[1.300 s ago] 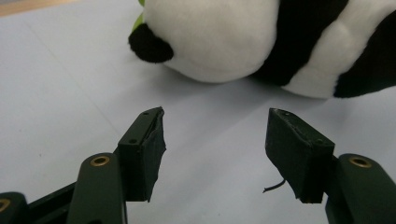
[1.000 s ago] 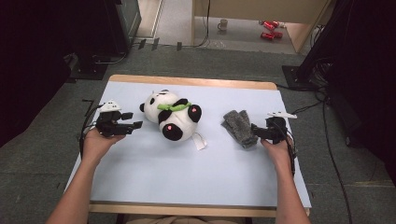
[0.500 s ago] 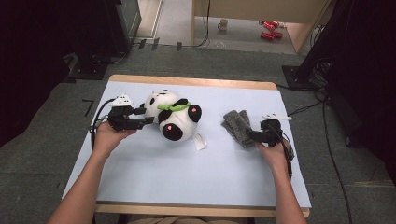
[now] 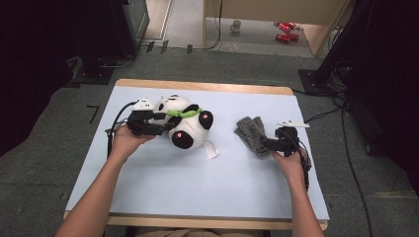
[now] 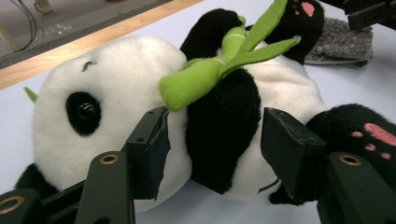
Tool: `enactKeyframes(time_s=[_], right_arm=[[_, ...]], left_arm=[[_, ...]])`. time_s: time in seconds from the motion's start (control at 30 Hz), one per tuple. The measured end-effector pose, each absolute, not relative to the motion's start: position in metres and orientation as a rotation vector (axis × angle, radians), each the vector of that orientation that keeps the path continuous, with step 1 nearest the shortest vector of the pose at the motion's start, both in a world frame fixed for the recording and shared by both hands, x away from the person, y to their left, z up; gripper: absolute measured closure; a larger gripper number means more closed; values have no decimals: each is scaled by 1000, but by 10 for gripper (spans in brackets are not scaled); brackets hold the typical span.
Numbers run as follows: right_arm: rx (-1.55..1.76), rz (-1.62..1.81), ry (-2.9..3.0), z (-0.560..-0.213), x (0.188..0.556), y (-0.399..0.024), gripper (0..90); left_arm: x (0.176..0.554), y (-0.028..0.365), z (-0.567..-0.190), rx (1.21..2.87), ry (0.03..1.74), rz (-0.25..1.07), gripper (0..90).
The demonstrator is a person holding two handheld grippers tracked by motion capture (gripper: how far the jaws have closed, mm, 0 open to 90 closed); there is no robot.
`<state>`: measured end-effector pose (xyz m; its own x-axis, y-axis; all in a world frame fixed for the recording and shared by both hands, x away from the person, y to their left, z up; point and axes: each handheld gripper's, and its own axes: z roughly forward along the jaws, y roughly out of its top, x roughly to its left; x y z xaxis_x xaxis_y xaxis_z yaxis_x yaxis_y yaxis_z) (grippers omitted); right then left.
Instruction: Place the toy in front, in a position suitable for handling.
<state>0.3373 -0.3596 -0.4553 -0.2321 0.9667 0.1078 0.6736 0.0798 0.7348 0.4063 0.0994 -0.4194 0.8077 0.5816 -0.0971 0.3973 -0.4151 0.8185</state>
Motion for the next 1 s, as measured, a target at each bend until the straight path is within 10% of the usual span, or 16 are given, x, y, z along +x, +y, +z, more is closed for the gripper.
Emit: enactKeyframes(time_s=[1.0], right_arm=[[1593,945,2064,-471,365,-348,364]], left_arm=[[382,70,-415,1982,931,207,740]])
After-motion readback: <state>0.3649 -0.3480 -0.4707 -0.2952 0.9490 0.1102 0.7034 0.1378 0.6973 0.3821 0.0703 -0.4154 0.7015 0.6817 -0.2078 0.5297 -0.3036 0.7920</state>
